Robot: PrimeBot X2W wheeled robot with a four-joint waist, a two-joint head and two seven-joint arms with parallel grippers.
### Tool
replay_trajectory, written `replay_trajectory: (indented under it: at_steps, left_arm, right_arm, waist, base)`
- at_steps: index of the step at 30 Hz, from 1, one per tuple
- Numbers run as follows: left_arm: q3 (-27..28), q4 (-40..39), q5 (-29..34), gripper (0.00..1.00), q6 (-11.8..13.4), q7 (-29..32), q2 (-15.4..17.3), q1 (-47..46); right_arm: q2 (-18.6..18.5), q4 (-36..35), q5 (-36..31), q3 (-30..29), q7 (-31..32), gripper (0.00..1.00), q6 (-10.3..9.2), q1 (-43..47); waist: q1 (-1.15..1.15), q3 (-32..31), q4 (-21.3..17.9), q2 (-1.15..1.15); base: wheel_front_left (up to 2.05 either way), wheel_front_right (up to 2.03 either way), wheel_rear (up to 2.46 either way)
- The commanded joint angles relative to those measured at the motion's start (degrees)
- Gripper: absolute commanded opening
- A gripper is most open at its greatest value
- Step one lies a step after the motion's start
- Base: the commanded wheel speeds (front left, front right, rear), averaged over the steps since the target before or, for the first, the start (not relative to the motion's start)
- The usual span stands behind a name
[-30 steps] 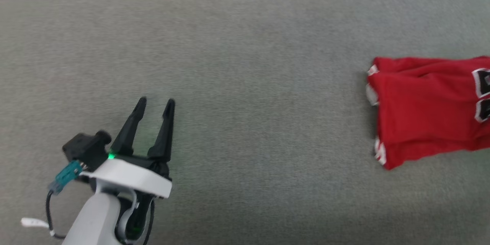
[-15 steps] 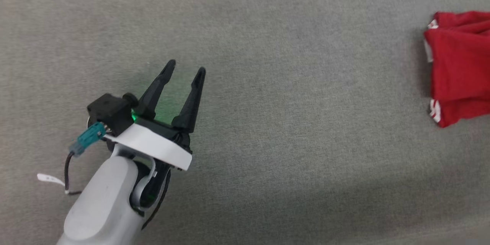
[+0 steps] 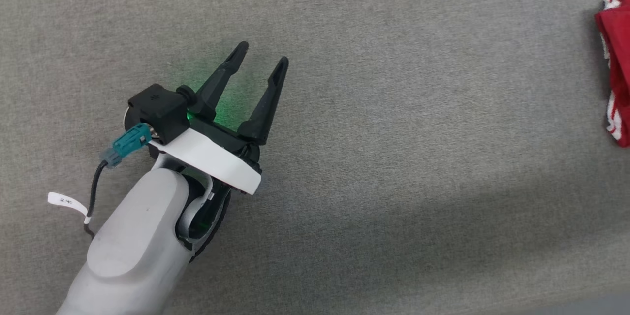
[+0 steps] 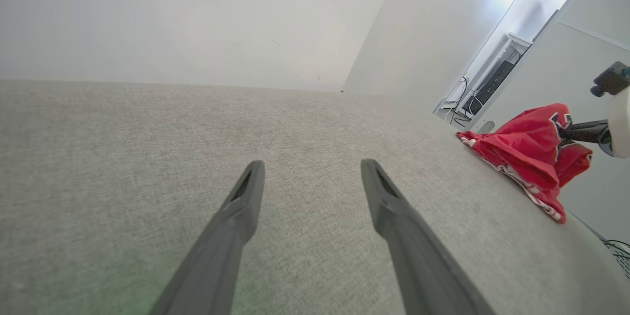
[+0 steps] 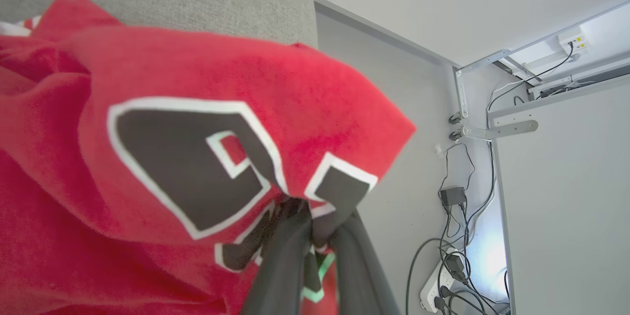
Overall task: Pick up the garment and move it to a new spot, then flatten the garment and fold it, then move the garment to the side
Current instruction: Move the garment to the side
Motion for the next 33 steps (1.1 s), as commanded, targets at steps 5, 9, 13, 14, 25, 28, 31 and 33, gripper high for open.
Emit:
replay_trajectory:
  at_steps: [5,9,13,14,25,28,31,33]
  left_arm:
    - [0.4,-0.2,-1.0,1.0,-0.2,-0.3,0.2,-0.9]
    - [1.8,-0.8,-1.1,1.0,-0.2,-0.3,0.6,0.6]
    - [5.4,-1.1,-1.3,1.0,-0.2,-0.3,0.3,3.0]
    - [6.2,-1.3,-1.2,1.0,-0.2,-0.3,0.2,3.6]
    - [14.8,-3.3,1.2,1.0,-0.2,-0.3,-1.9,11.4]
    - [18.2,-4.7,2.8,1.0,-0.2,-0.3,-2.6,13.8]
    - [21.0,-5.3,4.0,1.0,-0.2,-0.3,-3.8,17.0]
    - [22.7,-5.5,4.4,1.0,-0.2,-0.3,-3.9,18.6]
  right_arm:
    - [3.0,4.7,-1.7,-0.4,-3.4,0.36,-0.28,-2.4]
    - [4.3,6.0,-1.8,0.5,-4.1,1.0,-0.28,-3.2]
    - [4.5,5.5,-0.6,1.3,-5.5,1.0,-0.28,-3.3]
    - [4.3,5.5,-0.4,1.2,-6.1,1.0,-0.28,-3.5]
    - [6.6,1.6,4.3,1.9,-11.0,1.0,-0.28,0.2]
    - [7.3,-0.4,5.8,2.5,-12.9,1.0,-0.28,2.1]
    - [8.2,-2.1,7.0,2.8,-15.4,1.0,-0.28,4.3]
    - [8.7,-3.6,7.9,3.3,-16.8,1.0,-0.28,5.9]
  waist:
    - [0.0,0.2,0.7,0.0]
    - [0.0,-0.8,0.8,0.0]
    - [0.0,-3.2,1.1,0.0]
    - [0.0,-3.8,1.2,0.0]
    - [0.0,-10.7,2.9,0.0]
    - [0.0,-12.9,3.5,0.0]
    - [0.0,-15.4,4.3,0.0]
    - [0.0,-16.9,4.8,0.0]
  base:
    - [0.0,0.0,0.0]
    - [0.0,0.0,0.0]
    - [0.0,0.0,0.0]
    - [0.0,0.0,0.0]
    - [0.0,0.0,0.0]
    - [0.0,0.0,0.0]
    - [0.0,0.0,0.0]
    - [0.0,0.0,0.0]
